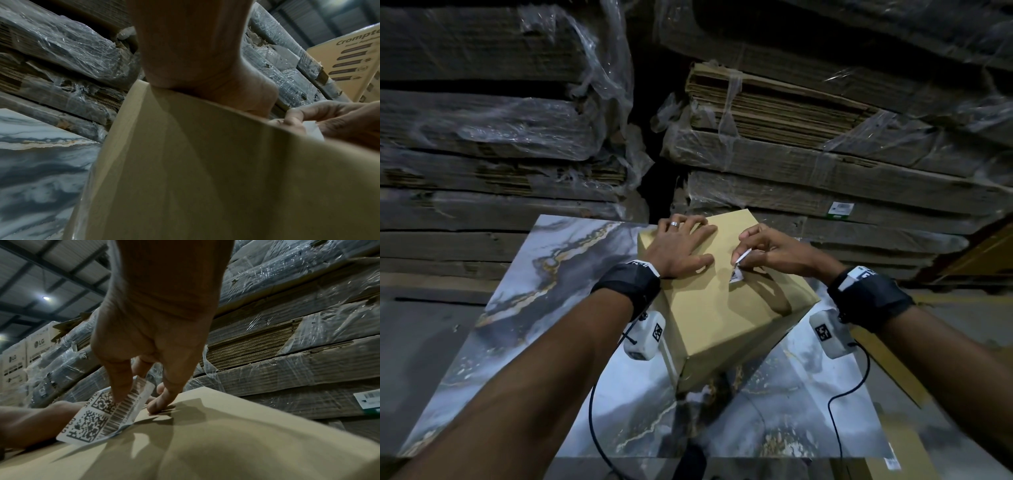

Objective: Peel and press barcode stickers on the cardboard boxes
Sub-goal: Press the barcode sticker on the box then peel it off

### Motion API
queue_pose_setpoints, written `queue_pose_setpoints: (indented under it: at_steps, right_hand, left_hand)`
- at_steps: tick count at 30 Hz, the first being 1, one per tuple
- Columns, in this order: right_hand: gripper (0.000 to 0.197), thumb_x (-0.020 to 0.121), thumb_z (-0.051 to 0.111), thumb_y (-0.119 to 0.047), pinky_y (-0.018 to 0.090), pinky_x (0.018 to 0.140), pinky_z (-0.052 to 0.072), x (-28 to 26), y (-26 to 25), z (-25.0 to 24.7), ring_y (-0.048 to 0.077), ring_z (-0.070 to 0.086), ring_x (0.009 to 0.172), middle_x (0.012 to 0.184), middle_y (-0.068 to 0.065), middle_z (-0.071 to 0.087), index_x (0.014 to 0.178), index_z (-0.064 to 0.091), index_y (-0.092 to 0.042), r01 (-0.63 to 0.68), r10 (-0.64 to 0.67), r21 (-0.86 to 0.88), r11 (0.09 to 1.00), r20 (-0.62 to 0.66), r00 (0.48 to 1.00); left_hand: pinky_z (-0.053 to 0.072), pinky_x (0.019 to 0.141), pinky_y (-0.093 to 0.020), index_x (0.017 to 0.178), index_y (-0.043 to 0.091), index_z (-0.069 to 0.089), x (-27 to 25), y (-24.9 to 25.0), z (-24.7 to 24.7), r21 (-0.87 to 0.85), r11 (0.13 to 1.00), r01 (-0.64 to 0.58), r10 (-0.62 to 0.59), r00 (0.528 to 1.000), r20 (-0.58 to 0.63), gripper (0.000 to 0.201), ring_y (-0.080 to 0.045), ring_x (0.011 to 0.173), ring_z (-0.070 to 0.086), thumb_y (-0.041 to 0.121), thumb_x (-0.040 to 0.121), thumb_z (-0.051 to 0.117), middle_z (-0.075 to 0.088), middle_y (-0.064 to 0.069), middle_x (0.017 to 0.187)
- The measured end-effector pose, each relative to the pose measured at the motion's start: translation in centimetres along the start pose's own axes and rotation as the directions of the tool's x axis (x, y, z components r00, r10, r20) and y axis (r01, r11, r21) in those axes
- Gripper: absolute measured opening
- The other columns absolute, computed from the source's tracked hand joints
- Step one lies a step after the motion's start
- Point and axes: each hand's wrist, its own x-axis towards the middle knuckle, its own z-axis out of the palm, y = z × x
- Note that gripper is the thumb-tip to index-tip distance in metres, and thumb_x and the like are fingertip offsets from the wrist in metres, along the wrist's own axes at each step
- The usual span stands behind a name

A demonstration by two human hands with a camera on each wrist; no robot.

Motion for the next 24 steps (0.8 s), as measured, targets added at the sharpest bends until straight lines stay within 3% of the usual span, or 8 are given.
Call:
queue_pose_setpoints:
  at_steps: [2, 5, 7, 10, 13, 17, 19, 24]
  right_hand:
    - [0.014, 0.094, 0.071, -0.013, 0.017, 0.099, 0.043, -0.4, -0.4, 0.0, 0.004, 0.049, 0.119, 0.121, 0.006, 0.061, 0.098, 0.082, -0.022, 0.036, -0.036, 0.003, 0.999, -0.009, 0.999]
    - [0.013, 0.095, 0.067, -0.003, 0.011, 0.085, 0.045, -0.7, -0.7, 0.3, 0.019, 0.054, 0.111, 0.111, 0.020, 0.063, 0.099, 0.079, -0.003, 0.108, -0.108, 0.019, 0.994, -0.041, 0.993]
    - [0.013, 0.096, 0.066, -0.002, 0.014, 0.085, 0.046, -0.8, -0.5, 0.3, 0.023, 0.055, 0.112, 0.110, 0.019, 0.063, 0.100, 0.078, -0.004, 0.112, -0.110, 0.023, 0.993, -0.075, 0.991]
    - [0.013, 0.099, 0.060, -0.001, 0.031, 0.084, 0.053, -0.9, 0.4, -0.3, 0.032, 0.063, 0.099, 0.111, 0.022, 0.065, 0.102, 0.072, -0.001, 0.081, -0.065, 0.137, 0.987, -0.118, 0.991]
    - [0.012, 0.098, 0.059, -0.007, 0.049, 0.095, 0.052, -1.3, 0.9, -1.1, 0.029, 0.064, 0.098, 0.109, 0.019, 0.066, 0.106, 0.064, 0.001, 0.009, 0.031, 0.354, 0.935, -0.107, 0.994]
    - [0.023, 0.093, 0.059, 0.004, 0.046, 0.101, 0.054, -2.1, 0.8, -1.0, 0.025, 0.068, 0.103, 0.118, 0.021, 0.070, 0.114, 0.068, 0.000, 0.013, 0.055, 0.347, 0.938, -0.185, 0.981]
    - [0.028, 0.091, 0.066, 0.004, 0.043, 0.099, 0.055, -2.4, 0.7, -0.5, 0.023, 0.070, 0.106, 0.118, 0.016, 0.073, 0.117, 0.071, -0.006, 0.038, 0.050, 0.337, 0.941, -0.247, 0.968]
    - [0.031, 0.092, 0.074, -0.003, 0.050, 0.096, 0.058, -1.6, 1.0, 0.9, 0.021, 0.071, 0.102, 0.116, 0.014, 0.074, 0.122, 0.071, -0.009, 0.074, 0.076, 0.348, 0.935, -0.399, 0.914]
  left_hand:
    - [0.024, 0.110, -0.050, 0.154, 0.037, 0.029, 0.0, 0.0, 0.0, -0.009, 1.000, -0.003, 0.003, 1.000, -0.001, 0.079, -0.029, 0.139, 0.025, 0.068, 0.082, 0.033, 0.027, 0.006, 0.157]
    - [0.023, 0.112, -0.052, 0.154, 0.038, 0.028, 0.0, -0.1, -0.1, -0.038, 0.999, -0.004, 0.004, 1.000, 0.011, 0.080, -0.029, 0.139, 0.024, 0.069, 0.081, 0.034, 0.027, 0.006, 0.158]
    - [0.022, 0.112, -0.052, 0.154, 0.038, 0.028, 0.0, -0.1, -0.1, -0.045, 0.999, -0.006, 0.007, 1.000, 0.014, 0.080, -0.029, 0.139, 0.023, 0.069, 0.081, 0.035, 0.026, 0.006, 0.158]
    - [0.022, 0.112, -0.052, 0.154, 0.038, 0.029, 0.0, 0.0, -0.1, -0.051, 0.999, -0.001, 0.002, 1.000, 0.015, 0.081, -0.029, 0.139, 0.023, 0.068, 0.079, 0.035, 0.026, 0.006, 0.157]
    - [0.022, 0.111, -0.051, 0.154, 0.038, 0.030, 0.0, 0.0, -0.1, -0.051, 0.999, -0.005, 0.006, 1.000, 0.008, 0.081, -0.029, 0.138, 0.024, 0.069, 0.079, 0.035, 0.027, 0.006, 0.157]
    - [0.023, 0.111, -0.051, 0.153, 0.039, 0.030, -0.1, 0.0, 0.0, -0.049, 0.999, -0.005, 0.005, 1.000, 0.002, 0.085, -0.028, 0.138, 0.024, 0.075, 0.075, 0.030, 0.027, 0.007, 0.156]
    - [0.022, 0.111, -0.051, 0.153, 0.040, 0.029, -0.2, 0.1, 0.0, -0.053, 0.999, -0.004, 0.004, 1.000, 0.004, 0.091, -0.027, 0.138, 0.023, 0.080, 0.071, 0.025, 0.027, 0.007, 0.156]
    - [0.020, 0.110, -0.050, 0.152, 0.040, 0.031, -0.6, 0.7, 0.0, -0.074, 0.997, 0.024, -0.024, 1.000, -0.005, 0.098, -0.026, 0.138, 0.023, 0.088, 0.067, 0.023, 0.027, 0.009, 0.155]
